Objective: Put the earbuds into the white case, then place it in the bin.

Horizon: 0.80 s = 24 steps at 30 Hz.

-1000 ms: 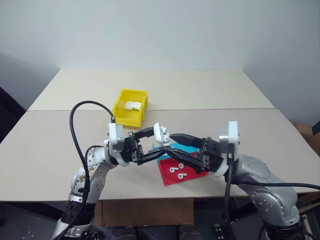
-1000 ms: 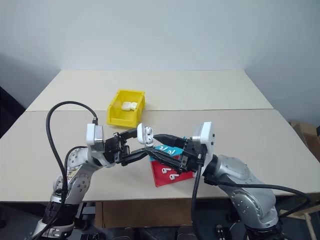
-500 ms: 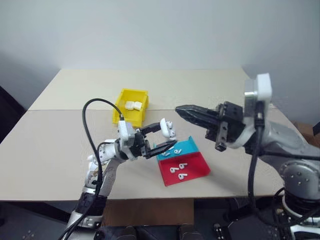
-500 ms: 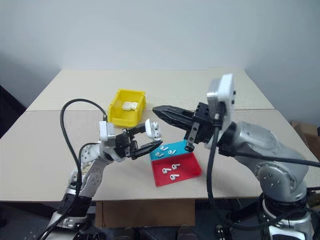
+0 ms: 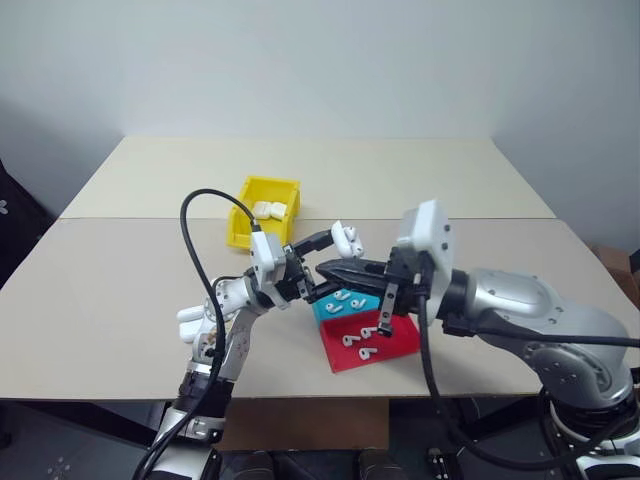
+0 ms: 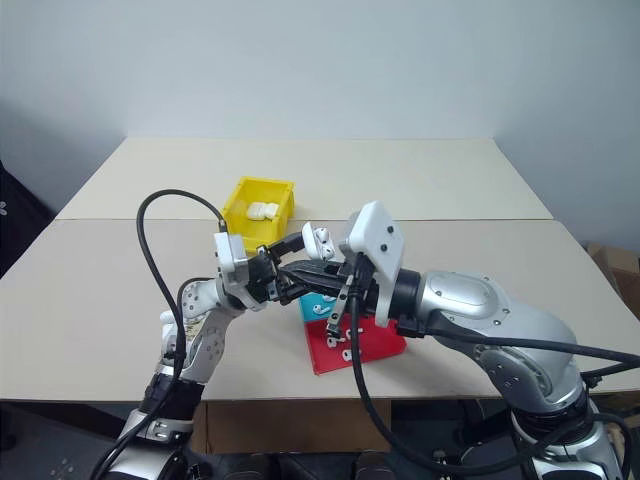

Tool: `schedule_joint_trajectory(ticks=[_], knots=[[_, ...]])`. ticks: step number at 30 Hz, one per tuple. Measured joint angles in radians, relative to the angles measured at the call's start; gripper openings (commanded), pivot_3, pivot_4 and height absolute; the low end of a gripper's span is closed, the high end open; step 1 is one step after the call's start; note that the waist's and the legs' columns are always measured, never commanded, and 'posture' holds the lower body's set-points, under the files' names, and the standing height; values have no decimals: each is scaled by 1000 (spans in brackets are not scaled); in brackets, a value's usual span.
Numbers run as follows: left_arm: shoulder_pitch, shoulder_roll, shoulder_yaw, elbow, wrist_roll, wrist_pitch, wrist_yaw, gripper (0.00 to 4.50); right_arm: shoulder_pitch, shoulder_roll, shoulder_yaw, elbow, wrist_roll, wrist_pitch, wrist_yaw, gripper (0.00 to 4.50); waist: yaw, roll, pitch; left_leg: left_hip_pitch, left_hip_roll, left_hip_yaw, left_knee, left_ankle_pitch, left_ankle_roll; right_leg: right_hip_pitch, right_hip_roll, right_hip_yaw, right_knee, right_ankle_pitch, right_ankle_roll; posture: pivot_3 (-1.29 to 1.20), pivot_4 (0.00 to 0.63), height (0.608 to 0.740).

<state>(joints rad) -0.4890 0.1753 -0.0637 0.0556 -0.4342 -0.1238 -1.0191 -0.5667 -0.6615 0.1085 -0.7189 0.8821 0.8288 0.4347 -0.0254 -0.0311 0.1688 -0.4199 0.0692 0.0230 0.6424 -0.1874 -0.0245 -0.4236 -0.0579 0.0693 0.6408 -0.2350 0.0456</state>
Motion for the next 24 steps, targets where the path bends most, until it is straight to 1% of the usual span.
schedule_joint_trajectory(ticks=[4, 8, 24], knots=[[14, 10, 1, -28, -2, 14, 11, 2787, 34, -3, 1, -14, -75, -32, 25, 68, 4, 0, 0, 0, 0, 0, 0, 0, 0, 0, 0, 0, 0, 0, 1, 0, 150, 740], [24, 11, 0, -39, -2, 23, 17, 2787, 38, -6, 0, -16, -113, -47, 52, 68, 5, 0, 0, 0, 0, 0, 0, 0, 0, 0, 0, 0, 0, 0, 1, 0, 150, 740], [38, 9, -5, -40, -2, 32, 17, 2787, 64, 4, -5, -16, -195, -80, 77, 68, 6, 0, 0, 0, 0, 0, 0, 0, 0, 0, 0, 0, 0, 0, 0, 0, 150, 740]])
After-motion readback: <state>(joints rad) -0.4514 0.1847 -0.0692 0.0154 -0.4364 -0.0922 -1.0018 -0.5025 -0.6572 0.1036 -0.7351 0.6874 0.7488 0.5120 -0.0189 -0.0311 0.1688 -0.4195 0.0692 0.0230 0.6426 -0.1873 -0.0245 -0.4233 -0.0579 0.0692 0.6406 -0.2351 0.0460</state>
